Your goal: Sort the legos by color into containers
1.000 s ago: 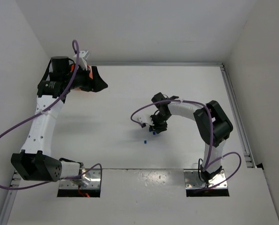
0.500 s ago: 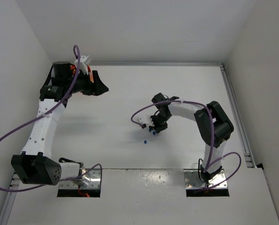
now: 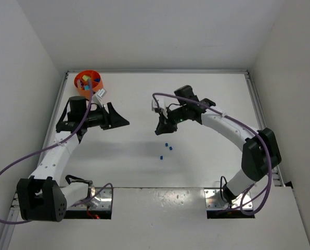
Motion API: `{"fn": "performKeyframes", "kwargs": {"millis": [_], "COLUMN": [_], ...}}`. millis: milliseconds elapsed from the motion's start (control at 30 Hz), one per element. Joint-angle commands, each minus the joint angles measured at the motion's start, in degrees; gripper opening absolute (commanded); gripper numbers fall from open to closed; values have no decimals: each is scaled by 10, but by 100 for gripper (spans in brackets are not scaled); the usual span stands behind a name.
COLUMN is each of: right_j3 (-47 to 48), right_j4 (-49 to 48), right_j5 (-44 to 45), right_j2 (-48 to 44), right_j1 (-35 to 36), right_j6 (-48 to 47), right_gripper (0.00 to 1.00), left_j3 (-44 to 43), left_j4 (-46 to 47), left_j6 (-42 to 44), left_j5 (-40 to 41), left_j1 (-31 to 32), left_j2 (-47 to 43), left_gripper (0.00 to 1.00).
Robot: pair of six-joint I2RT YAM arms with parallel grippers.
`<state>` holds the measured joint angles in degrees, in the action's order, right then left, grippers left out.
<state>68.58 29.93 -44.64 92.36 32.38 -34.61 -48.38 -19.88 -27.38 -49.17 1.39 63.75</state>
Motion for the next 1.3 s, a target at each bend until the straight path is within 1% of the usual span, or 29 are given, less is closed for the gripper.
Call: {"fn": "performKeyframes", "kwargs": {"millis": [0,33,67,100,133,167,233,267,400,567,833,867,1000,1267], "right_j3": [34,39,39,39,39,39,39,39,39,59,64,64,69,95], "right_j4": [-79,-97,-155,-187,-248,-280,-339,-382,-432,-440,-435,-435,-404,-334], "right_j5": [-125,-154,-169,-181,-200,-207,-212,-212,-217,-212,-212,-212,-201,-184], "right_j2": [7,12,20,20,35,41,47,52,63,69,69,69,69,74], "right_j1": [-5,-5,-5,-5,-5,-5,-5,-5,1,6,6,6,11,17], "right_j6": [160,190,226,301,338,406,462,500,547,554,548,548,515,454], "right_gripper": [0,0,0,0,0,0,0,0,0,0,0,0,0,0], "left_j3": [19,24,29,29,29,24,24,19,19,19,14,14,14,2], "left_j4": [120,135,160,168,175,180,187,194,208,215,220,220,225,230], "left_j6": [-89,-106,-134,-146,-166,-176,-199,-228,-279,-297,-321,-321,-327,-337], "left_j5": [-93,-102,-111,-125,-131,-136,-146,-155,-167,-154,-138,-138,-138,-132], "left_j1": [-5,-5,-5,-5,-5,-5,0,0,6,25,36,36,41,47], "left_j2": [-10,-10,-2,-2,6,15,25,37,55,60,66,66,66,71], "left_gripper": [62,62,62,62,62,62,62,62,62,57,57,58,62,62]}}
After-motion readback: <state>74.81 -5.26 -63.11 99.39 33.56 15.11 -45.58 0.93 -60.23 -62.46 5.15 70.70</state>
